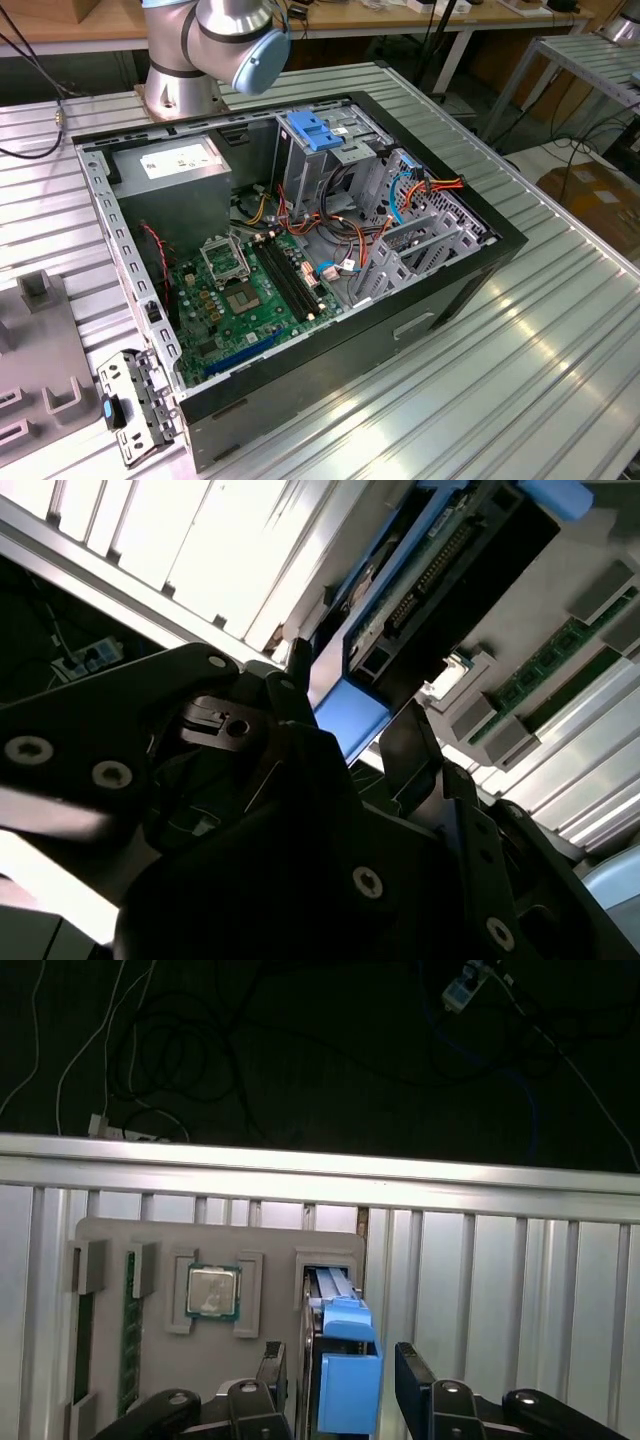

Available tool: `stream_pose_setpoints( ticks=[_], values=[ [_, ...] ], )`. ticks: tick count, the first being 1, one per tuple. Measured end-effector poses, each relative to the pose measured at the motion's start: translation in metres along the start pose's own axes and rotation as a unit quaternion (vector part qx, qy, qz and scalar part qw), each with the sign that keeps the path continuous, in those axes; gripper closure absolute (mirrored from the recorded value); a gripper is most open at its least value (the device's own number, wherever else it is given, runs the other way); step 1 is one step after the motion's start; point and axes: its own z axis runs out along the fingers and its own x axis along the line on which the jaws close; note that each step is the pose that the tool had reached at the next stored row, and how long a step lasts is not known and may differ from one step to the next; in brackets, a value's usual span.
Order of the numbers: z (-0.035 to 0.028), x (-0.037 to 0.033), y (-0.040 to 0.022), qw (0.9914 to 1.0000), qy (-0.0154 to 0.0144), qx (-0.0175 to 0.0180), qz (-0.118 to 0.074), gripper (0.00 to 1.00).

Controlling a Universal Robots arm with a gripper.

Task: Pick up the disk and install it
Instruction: 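Pick up the disk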

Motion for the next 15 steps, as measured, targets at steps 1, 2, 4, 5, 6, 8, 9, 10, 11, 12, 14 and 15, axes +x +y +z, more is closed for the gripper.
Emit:
stream_pose_setpoints(
  ticks=[1,2,4,5,6,8,9,10,11,12,14,15],
  values=[
    [0.0003,0.0,0.0001,1.0,0.0,-0.0001,0.0,0.45],
    [0.0003,0.0,0.0001,1.0,0.0001,-0.0001,0.0,0.45],
    [0.0004,0.0,0.0001,1.0,0.0,0.0,0.0,0.46],
    [0.0004,0.0,0.0001,1.0,0.0,0.0,0.0,0.53],
    [0.0005,0.0,0.0001,1.0,0.0,0.0,0.0,0.53],
    [0.0005,0.0,0.0001,1.0,0.0,0.0,0.0,0.6],
    [0.0008,0.0,0.0002,1.0,0.0,0.0,0.0,0.6],
    [0.0013,0.0,0.0001,1.0,-0.0001,0.0001,0.0,0.6],
    [0.0019,0.0001,0.0001,1.0,-0.0001,0.0002,0.0,0.6],
    [0.0023,0.0001,0.0001,1.0,0.0,0.0,0.0,0.6],
    [0.0038,0.0001,0.0001,0.99999,0.0,0.0,0.003,0.6],
    [0.0042,0.0001,0.0,0.99999,0.0,-0.0001,0.005,0.6]
  ],
)
